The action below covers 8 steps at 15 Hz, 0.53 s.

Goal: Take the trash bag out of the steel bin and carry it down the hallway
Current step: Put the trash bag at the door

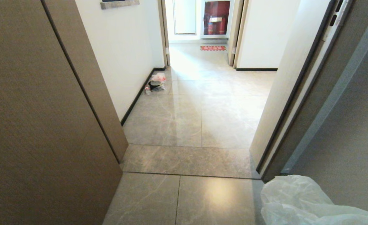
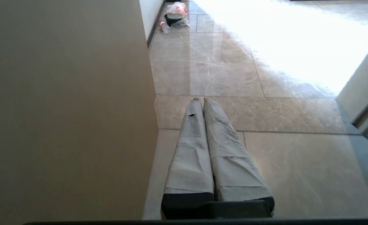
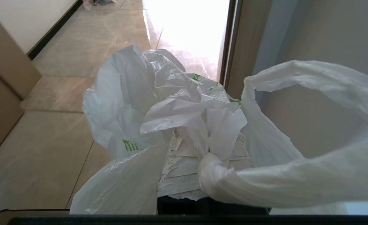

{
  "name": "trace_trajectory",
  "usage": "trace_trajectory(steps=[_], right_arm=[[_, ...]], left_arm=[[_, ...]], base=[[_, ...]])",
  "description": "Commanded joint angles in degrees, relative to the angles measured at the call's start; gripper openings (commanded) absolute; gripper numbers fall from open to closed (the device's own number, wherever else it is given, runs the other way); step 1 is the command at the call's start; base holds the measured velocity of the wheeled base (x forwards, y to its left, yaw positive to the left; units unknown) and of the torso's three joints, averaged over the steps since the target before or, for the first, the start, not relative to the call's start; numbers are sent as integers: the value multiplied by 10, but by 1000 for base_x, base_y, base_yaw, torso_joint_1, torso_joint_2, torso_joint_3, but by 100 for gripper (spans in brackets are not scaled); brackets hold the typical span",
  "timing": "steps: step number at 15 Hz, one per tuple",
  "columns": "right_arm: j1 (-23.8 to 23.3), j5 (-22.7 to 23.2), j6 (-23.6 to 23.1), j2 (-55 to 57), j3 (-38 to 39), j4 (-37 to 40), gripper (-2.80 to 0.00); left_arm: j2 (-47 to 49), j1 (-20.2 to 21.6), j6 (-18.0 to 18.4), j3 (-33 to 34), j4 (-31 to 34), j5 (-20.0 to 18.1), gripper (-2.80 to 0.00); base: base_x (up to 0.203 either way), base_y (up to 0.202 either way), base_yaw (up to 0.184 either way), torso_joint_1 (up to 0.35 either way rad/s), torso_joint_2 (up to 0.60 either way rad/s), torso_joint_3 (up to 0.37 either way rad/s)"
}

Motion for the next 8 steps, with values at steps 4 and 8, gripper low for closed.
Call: trace_trajectory(steps=[4,8], right_arm=[[0,0,0,1,0,0,-280],[0,0,0,1,0,0,-280]], left_arm=[[-1,0,0,1,0,0,-280],[-1,0,0,1,0,0,-280]], base=[[190,0,1,5,2,1],[192,0,2,2,5,3]])
